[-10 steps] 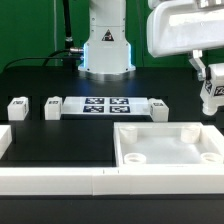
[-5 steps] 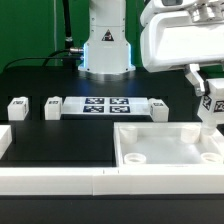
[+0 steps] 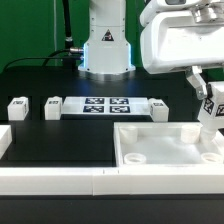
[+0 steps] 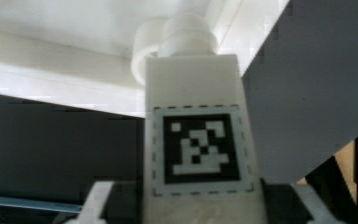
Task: Assemble square table
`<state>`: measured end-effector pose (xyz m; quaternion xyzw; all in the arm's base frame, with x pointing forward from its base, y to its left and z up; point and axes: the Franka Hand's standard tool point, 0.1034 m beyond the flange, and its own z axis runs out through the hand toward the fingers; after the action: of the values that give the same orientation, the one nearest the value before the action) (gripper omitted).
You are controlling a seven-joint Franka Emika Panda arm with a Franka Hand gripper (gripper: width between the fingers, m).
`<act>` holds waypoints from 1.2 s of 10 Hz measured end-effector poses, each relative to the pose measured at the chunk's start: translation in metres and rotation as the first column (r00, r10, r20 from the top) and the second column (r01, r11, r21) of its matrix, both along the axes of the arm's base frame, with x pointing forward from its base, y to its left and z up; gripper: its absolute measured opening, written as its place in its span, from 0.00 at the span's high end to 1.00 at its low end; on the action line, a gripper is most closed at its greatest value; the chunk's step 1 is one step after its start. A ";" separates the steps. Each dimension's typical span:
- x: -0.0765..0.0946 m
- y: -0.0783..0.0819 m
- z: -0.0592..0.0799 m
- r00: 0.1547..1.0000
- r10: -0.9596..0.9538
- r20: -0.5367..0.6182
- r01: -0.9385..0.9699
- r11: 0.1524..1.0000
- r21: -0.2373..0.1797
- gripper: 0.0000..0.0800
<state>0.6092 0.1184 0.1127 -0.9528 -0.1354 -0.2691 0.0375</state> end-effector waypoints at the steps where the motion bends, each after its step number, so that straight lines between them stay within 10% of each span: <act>1: 0.010 -0.002 0.000 1.000 0.012 0.000 -0.012 1.000 -0.007 0.64; 4: 0.032 -0.001 0.003 1.000 0.018 0.010 -0.018 1.000 -0.004 0.64; 12: 0.031 -0.005 -0.024 1.000 0.007 0.004 -0.007 1.000 -0.001 0.64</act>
Offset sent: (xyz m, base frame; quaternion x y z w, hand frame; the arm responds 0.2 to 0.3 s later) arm 0.0220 0.0075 -0.0016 0.0130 -0.0005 0.0015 0.9999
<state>0.6398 0.1135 0.0887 -0.9517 -0.1390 -0.2710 0.0375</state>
